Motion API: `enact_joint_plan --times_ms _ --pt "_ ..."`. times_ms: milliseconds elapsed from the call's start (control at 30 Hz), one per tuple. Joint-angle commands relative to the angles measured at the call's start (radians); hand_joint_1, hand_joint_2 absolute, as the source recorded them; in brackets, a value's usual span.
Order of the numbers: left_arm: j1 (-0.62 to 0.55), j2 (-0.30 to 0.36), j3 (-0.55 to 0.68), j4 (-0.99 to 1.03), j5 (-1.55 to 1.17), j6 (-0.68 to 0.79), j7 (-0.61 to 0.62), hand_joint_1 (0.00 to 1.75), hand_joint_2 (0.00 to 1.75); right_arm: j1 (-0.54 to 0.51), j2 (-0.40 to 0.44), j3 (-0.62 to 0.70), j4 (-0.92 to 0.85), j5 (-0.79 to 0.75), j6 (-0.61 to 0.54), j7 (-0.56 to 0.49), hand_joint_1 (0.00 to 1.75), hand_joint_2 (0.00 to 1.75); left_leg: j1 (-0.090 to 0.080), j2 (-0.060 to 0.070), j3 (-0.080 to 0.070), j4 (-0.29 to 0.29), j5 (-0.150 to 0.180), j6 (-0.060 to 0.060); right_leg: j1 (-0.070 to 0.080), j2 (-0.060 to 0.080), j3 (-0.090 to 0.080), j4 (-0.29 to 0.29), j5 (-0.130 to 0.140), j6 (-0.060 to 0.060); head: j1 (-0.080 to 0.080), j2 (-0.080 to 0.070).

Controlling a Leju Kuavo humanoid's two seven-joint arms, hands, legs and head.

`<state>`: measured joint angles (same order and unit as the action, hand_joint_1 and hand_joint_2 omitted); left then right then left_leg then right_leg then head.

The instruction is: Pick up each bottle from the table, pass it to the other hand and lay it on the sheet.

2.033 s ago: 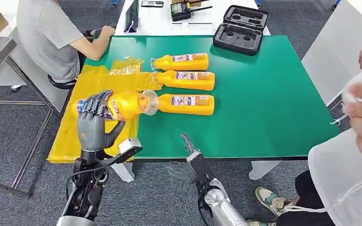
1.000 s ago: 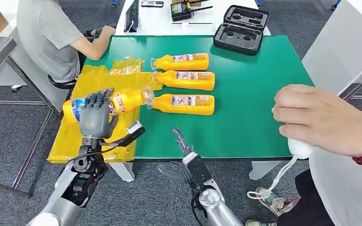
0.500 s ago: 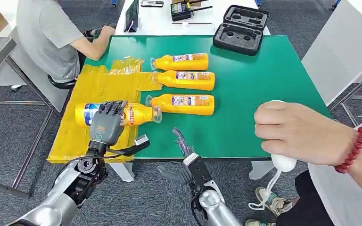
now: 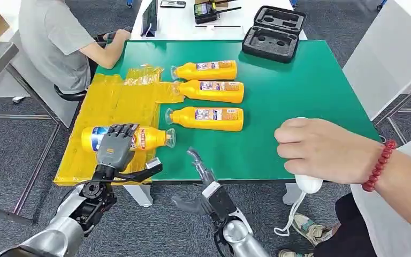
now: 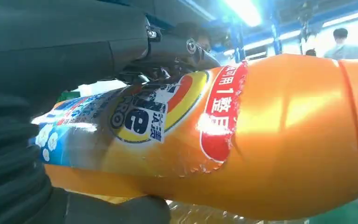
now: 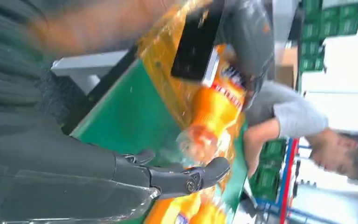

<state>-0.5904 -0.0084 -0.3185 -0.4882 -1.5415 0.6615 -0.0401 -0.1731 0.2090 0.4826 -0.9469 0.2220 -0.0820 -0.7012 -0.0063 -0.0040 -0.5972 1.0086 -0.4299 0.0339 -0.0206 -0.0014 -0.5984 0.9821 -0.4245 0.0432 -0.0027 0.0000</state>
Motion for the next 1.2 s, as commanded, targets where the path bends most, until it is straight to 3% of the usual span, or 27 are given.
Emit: enact_joint_plan --times_ms 33,867,933,967,1000,1033,1200 --pt "-0.088 -0.004 0.061 0.187 -0.014 0.037 -0.014 1.75 1.75 -0.002 -0.042 0.071 -0.029 -0.005 0.002 0.003 0.0 1.75 0.002 0.0 0.002 0.001 -0.001 -0.002 0.002 0.0 0.003 -0.001 0.0 -0.002 0.0 0.0" --pt "-0.106 0.011 0.035 0.242 -0.029 -0.033 -0.01 1.73 1.75 -0.036 -0.047 0.078 0.031 -0.045 -0.01 0.003 0.0 1.75 0.002 0.0 0.002 0.0 -0.001 -0.002 0.002 0.0 0.002 -0.001 0.0 -0.002 0.0 0.0" --pt "-0.099 0.016 0.04 0.241 -0.027 -0.027 -0.011 1.5 1.75 -0.038 -0.048 0.082 0.034 -0.051 -0.013 0.003 0.0 1.75 0.001 0.001 0.001 0.0 0.0 -0.001 0.001 0.0 0.002 0.0 0.0 -0.001 0.0 0.0" --pt "-0.095 0.019 0.037 0.241 -0.028 -0.023 -0.01 1.31 1.75 -0.039 -0.048 0.082 0.036 -0.053 -0.013 0.003 0.0 1.75 0.002 0.001 0.003 0.0 -0.001 -0.002 0.002 0.001 0.003 -0.001 -0.001 -0.002 0.0 0.0" --pt "-0.092 0.02 0.03 0.241 -0.029 -0.012 0.001 0.54 1.75 -0.043 -0.05 0.086 0.039 -0.058 -0.016 0.003 0.0 1.75 0.001 0.001 0.002 0.0 -0.001 -0.002 0.001 0.001 0.002 -0.001 0.0 -0.002 0.0 0.0" --pt "-0.087 0.018 0.036 0.24 -0.024 -0.003 -0.003 0.0 1.75 -0.045 -0.05 0.087 0.04 -0.06 -0.019 0.003 0.0 1.75 0.001 0.001 0.002 0.0 -0.001 -0.001 0.001 0.001 0.002 -0.001 0.0 -0.001 0.0 0.0" --pt "-0.081 0.012 0.057 0.238 -0.024 0.025 -0.005 0.0 1.75 -0.038 -0.061 0.115 0.01 -0.066 -0.04 0.003 0.0 1.75 0.002 0.001 0.004 0.001 -0.002 -0.002 0.002 0.001 0.005 -0.001 -0.001 -0.002 0.0 0.0"
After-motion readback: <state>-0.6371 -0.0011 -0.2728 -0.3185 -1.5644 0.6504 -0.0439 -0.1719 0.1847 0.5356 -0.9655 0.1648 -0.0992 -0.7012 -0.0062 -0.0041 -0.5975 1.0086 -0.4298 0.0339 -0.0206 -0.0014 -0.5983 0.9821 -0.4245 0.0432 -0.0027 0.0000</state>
